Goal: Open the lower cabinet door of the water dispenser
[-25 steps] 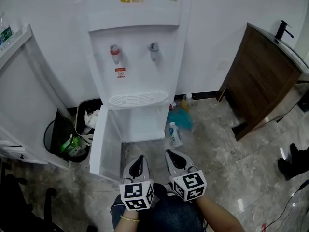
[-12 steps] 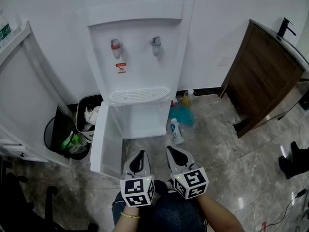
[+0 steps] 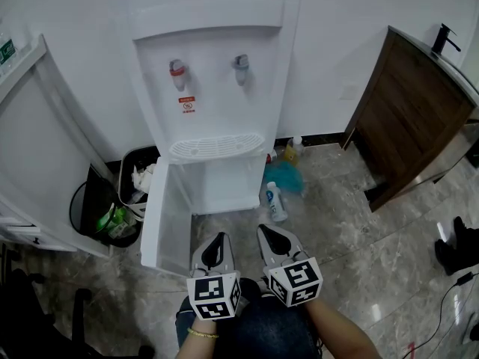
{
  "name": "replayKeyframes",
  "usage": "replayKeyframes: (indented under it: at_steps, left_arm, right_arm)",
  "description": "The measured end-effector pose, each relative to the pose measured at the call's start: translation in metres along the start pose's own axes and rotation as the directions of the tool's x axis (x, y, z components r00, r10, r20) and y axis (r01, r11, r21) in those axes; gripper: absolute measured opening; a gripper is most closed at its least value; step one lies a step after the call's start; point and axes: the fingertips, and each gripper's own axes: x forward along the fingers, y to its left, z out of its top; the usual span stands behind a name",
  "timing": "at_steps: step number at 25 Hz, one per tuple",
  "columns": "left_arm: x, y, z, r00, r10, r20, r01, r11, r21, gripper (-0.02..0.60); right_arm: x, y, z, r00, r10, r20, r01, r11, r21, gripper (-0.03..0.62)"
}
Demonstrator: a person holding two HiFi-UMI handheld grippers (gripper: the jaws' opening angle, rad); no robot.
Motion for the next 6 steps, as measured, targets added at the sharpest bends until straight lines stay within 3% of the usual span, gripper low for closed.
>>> replayKeyframes:
  at_steps: [6]
  left_arm:
    - [0.0023, 0.0007, -0.0017, 1.000, 0.001, -0.005, -0.001, 1.000, -0.004, 0.006]
  right_arm:
    - [0.0028, 0.0005, -0.0004, 1.000, 0.007, -0.003, -0.007, 1.000, -0.001, -0.003]
